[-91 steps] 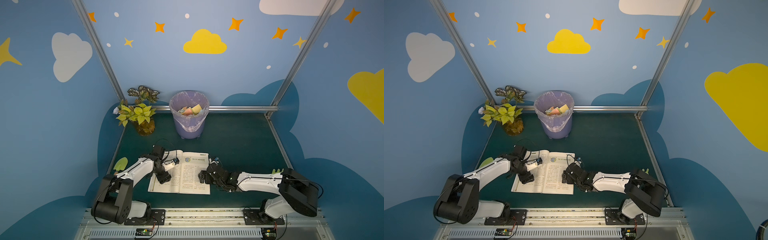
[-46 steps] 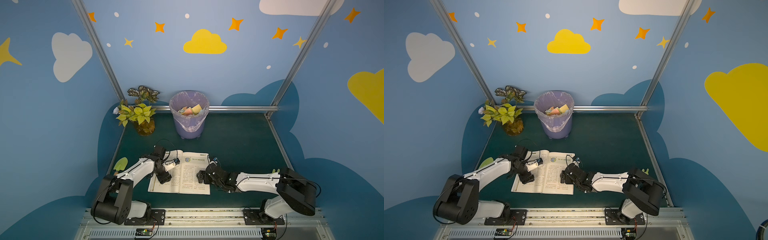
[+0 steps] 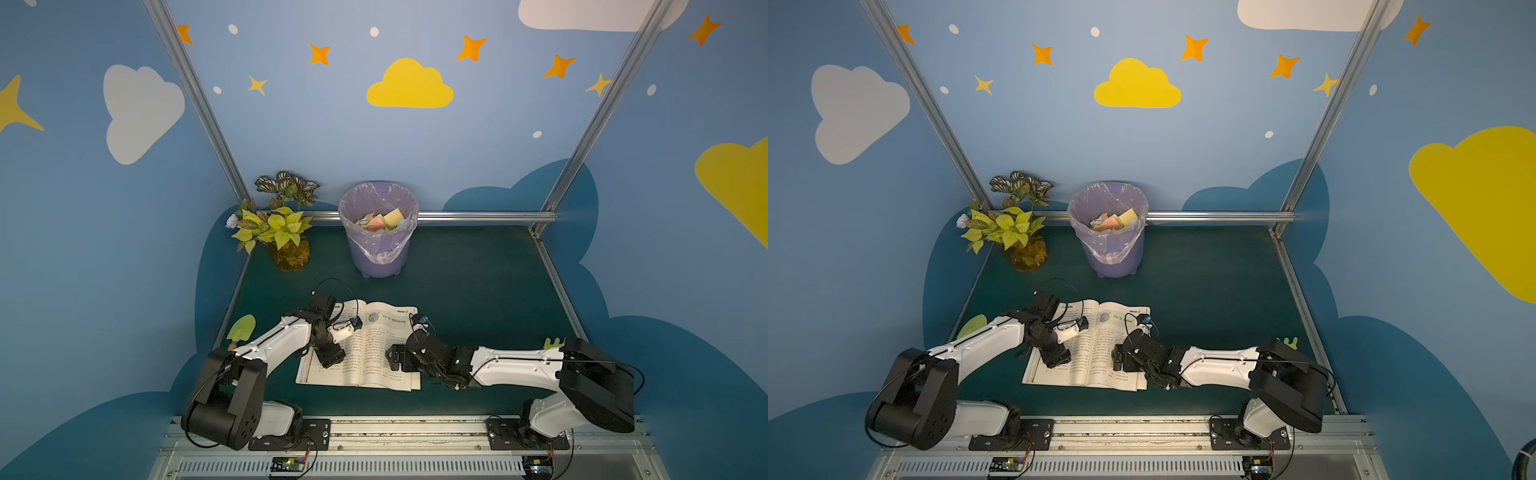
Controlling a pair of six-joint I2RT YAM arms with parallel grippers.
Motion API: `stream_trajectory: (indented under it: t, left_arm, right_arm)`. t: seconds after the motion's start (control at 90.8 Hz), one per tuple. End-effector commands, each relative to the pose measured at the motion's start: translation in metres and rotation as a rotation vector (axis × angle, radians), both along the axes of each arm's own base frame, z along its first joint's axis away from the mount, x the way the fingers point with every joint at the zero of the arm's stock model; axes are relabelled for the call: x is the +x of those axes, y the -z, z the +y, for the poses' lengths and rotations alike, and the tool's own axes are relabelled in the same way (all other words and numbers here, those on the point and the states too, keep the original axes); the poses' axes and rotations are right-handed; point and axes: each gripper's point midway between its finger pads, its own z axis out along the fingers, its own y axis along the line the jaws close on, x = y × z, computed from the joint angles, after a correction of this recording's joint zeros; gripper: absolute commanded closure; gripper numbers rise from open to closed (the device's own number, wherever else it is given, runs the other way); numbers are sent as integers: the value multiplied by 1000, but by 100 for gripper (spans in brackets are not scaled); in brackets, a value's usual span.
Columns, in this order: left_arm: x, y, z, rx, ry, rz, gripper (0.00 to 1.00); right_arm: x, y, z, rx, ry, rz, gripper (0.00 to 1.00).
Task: Peel off the used sticky note
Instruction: Turn the page of the book at the center of the board.
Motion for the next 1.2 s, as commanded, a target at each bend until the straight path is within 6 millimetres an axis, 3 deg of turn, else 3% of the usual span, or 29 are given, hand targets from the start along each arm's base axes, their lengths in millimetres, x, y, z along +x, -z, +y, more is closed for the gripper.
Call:
stream_trajectory:
  t: [0.0, 0.43, 0.507, 0.705, 0.936, 1.189]
  left_arm:
    - [-5, 4, -5, -17, 1, 20, 26]
    - [-5, 0, -6, -28, 1, 5, 26]
    - [-5, -1, -7, -31, -1, 2, 27]
    - [-4, -3, -7, -34, -3, -2, 27]
    - [-4, -2, -7, -33, -1, -2, 26]
    - [-5, -2, -8, -34, -1, -1, 27]
  right_arm:
    - [0, -19, 12, 46, -15, -18, 4]
    - [-1, -20, 13, 110, 20, -7, 4]
    - [-3, -2, 0, 124, 68, 17, 4]
    - [-3, 20, -3, 237, 118, 69, 6]
    - [-11, 5, 22, 365, 4, 73, 11]
    - [-13, -21, 29, 437, -29, 47, 13]
